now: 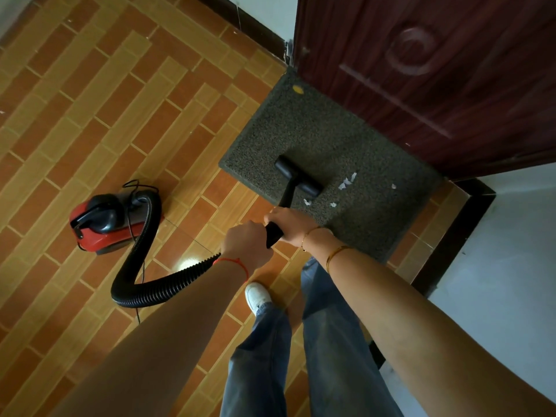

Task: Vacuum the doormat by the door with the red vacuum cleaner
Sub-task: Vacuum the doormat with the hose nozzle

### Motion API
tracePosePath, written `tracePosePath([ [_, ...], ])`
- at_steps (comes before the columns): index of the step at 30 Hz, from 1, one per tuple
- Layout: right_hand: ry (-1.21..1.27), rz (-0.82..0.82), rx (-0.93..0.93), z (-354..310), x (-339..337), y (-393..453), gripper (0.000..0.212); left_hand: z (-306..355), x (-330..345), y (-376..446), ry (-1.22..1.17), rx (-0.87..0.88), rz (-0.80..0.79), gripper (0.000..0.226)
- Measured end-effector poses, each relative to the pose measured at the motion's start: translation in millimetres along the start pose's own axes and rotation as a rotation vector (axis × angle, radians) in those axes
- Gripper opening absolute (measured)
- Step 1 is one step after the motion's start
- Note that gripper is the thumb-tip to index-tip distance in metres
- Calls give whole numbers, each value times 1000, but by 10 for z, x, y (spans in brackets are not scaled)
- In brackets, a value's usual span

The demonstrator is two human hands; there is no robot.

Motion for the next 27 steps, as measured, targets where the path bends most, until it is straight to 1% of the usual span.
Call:
tracePosePath([
  [5, -49, -11, -7, 472, -356, -29, 10, 397, -242, 290, -50, -19, 18, 11],
  [12, -62, -18, -8, 1250, -946, 11, 8, 996, -735, 832, -122, -43, 31, 9],
  [17, -60, 5, -2, 1759, -1315, 36, 4, 1382, -1054, 1151, -149, -26, 56, 10],
  [22, -74, 7, -5, 2127, -1596, 62, 5, 1666, -1291, 1431, -136, -16, 66, 11],
  [27, -91, 4, 6, 2359, -1778, 69, 8, 1834, -1419, 1604, -161, -3, 88, 10],
])
Point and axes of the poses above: each hand's wrist, its own y-axis towards the middle knuckle, its own x-axis out of the palm, z = x × y, the point moved 6 cm from there along y, towards the middle knuckle, and after that the axes turned 9 degrees about -x, right-handed, at the moved point
